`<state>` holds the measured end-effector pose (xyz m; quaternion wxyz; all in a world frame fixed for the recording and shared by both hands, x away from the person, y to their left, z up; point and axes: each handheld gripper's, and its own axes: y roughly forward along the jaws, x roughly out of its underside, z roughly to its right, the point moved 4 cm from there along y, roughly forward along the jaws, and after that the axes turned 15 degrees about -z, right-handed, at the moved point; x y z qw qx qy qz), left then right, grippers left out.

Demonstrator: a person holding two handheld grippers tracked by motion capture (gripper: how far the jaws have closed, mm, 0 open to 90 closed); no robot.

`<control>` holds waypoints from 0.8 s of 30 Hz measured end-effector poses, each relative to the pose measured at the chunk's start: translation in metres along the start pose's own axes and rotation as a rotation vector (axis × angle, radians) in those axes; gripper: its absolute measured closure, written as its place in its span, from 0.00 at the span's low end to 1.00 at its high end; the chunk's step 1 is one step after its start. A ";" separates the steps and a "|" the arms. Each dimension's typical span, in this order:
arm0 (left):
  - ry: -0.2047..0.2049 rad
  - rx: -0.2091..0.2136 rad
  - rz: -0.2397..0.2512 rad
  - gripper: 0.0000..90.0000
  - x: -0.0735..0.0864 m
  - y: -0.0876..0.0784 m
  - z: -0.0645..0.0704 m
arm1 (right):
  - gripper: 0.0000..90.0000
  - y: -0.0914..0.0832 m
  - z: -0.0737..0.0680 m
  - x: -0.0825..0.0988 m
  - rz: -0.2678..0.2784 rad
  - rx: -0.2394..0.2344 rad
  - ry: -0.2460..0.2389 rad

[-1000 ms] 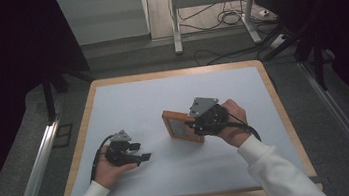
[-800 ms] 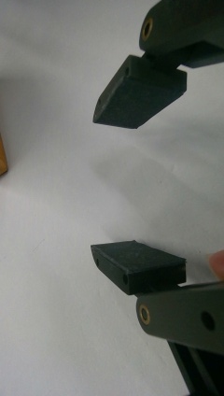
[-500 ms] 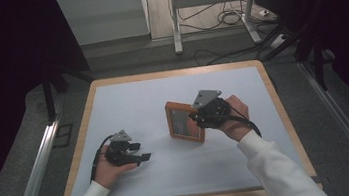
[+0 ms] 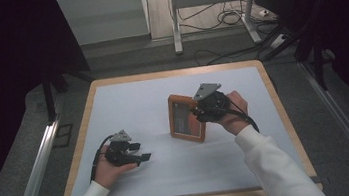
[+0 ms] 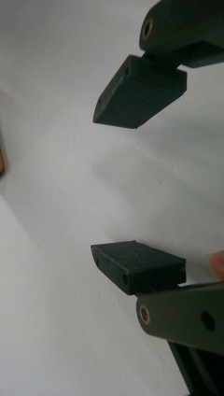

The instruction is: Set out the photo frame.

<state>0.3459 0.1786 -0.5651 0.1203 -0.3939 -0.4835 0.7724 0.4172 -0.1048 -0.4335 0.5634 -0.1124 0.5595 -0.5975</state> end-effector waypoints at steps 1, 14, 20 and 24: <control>0.003 0.000 -0.002 0.35 0.000 0.000 0.000 | 0.49 0.001 0.001 0.000 -0.002 0.000 0.009; 0.000 0.002 0.002 0.35 0.000 0.000 -0.001 | 0.42 0.015 0.017 0.003 -0.017 0.007 0.090; -0.002 0.002 0.002 0.35 0.000 0.000 -0.001 | 0.36 0.009 0.018 0.004 0.011 0.009 0.118; -0.002 0.002 0.004 0.35 0.000 0.000 0.000 | 0.33 0.003 0.020 0.007 0.040 -0.001 0.154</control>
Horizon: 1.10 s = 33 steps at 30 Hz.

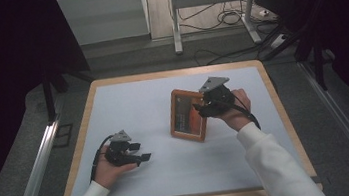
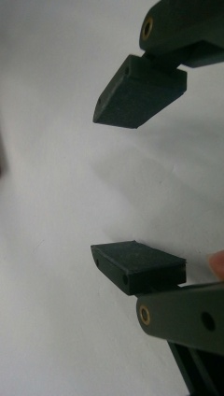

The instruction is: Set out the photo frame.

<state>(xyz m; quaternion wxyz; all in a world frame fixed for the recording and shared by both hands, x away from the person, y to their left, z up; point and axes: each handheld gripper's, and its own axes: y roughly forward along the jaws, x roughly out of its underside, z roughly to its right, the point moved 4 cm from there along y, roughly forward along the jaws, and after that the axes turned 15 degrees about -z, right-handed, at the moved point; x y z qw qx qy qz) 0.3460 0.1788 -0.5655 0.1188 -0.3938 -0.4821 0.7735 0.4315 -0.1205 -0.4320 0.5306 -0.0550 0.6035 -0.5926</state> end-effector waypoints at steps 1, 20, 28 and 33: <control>0.002 -0.002 -0.001 0.35 0.000 0.000 0.000 | 0.33 -0.003 0.001 0.001 0.011 -0.002 0.012; 0.014 -0.036 0.024 0.34 -0.002 -0.001 0.004 | 0.40 -0.018 -0.007 0.089 0.081 -0.125 0.195; 0.014 -0.054 0.053 0.34 -0.002 -0.002 0.005 | 0.66 -0.013 -0.014 0.110 0.098 -0.144 0.193; 0.014 -0.066 0.072 0.34 -0.002 -0.002 0.007 | 0.89 -0.008 -0.021 0.115 0.077 -0.183 0.158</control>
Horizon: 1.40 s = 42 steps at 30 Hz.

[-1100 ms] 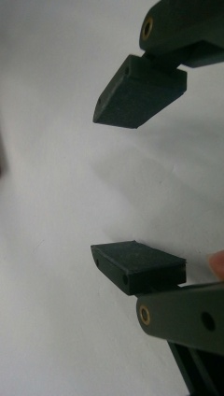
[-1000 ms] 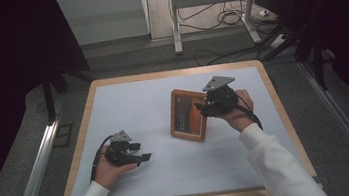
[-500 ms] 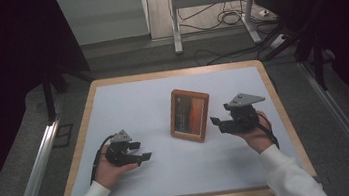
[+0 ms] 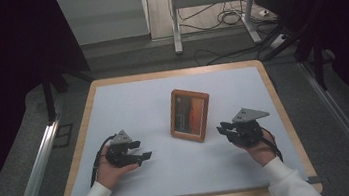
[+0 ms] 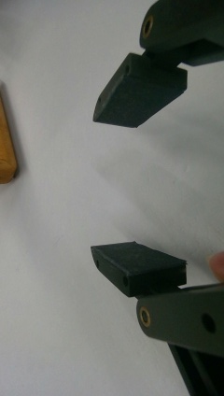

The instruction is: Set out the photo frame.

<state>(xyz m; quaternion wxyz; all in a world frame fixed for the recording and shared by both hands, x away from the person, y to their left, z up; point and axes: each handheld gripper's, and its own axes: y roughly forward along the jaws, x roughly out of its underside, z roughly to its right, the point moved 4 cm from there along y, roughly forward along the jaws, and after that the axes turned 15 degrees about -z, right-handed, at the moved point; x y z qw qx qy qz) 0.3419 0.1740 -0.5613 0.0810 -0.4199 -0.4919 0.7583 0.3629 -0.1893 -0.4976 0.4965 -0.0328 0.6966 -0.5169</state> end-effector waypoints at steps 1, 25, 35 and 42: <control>0.007 -0.004 0.003 0.34 0.000 0.000 0.000 | 0.96 0.003 -0.003 0.001 -0.008 -0.014 -0.015; 0.014 -0.008 -0.007 0.34 0.002 0.003 0.001 | 1.00 0.049 -0.046 -0.002 -0.112 -0.072 -0.144; 0.019 -0.011 -0.012 0.34 0.003 0.004 0.001 | 1.00 0.071 -0.048 -0.004 -0.158 -0.062 -0.154; 0.015 -0.007 -0.024 0.33 0.003 0.006 0.002 | 1.00 0.076 -0.042 -0.004 -0.168 -0.044 -0.141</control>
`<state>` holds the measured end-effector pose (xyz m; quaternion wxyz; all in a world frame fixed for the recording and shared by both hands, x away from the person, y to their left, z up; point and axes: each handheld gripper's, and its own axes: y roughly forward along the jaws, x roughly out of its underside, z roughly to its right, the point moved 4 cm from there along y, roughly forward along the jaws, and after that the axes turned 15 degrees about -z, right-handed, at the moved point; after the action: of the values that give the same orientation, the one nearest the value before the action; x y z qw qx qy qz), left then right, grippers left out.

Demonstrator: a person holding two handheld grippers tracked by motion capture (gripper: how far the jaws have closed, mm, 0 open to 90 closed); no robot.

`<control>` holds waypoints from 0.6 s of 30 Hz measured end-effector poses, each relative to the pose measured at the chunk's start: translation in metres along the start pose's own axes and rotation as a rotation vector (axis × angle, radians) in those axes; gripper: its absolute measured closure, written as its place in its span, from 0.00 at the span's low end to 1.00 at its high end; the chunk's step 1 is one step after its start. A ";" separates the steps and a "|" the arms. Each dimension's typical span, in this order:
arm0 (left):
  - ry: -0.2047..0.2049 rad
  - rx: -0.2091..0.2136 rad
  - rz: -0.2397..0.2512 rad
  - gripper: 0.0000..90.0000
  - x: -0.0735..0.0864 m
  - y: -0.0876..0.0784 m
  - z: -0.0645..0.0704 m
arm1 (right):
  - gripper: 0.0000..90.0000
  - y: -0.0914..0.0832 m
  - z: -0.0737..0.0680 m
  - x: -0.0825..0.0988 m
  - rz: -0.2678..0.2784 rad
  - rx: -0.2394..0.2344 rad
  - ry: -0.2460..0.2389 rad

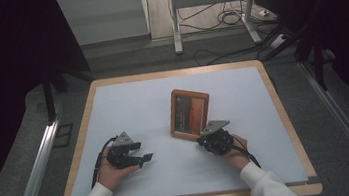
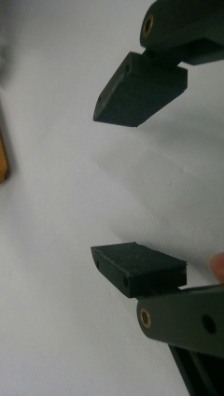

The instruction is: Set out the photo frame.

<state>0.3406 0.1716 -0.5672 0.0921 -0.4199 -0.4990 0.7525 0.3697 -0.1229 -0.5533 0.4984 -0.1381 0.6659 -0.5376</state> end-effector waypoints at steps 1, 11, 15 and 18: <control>0.000 0.000 -0.001 0.33 0.000 0.000 0.000 | 1.00 0.001 0.001 0.000 -0.001 0.003 0.002; -0.001 0.000 0.002 0.33 0.000 -0.001 0.000 | 1.00 0.000 0.004 0.001 -0.001 0.010 -0.002; 0.002 0.000 0.004 0.33 0.000 -0.001 -0.001 | 1.00 -0.001 0.008 0.003 -0.001 0.020 0.004; -0.001 0.000 0.006 0.33 0.000 -0.001 -0.001 | 1.00 -0.002 0.011 0.004 0.003 0.026 0.018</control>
<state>0.3403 0.1730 -0.5663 0.0898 -0.4210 -0.4977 0.7530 0.3764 -0.1332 -0.5531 0.4950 -0.1259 0.6636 -0.5465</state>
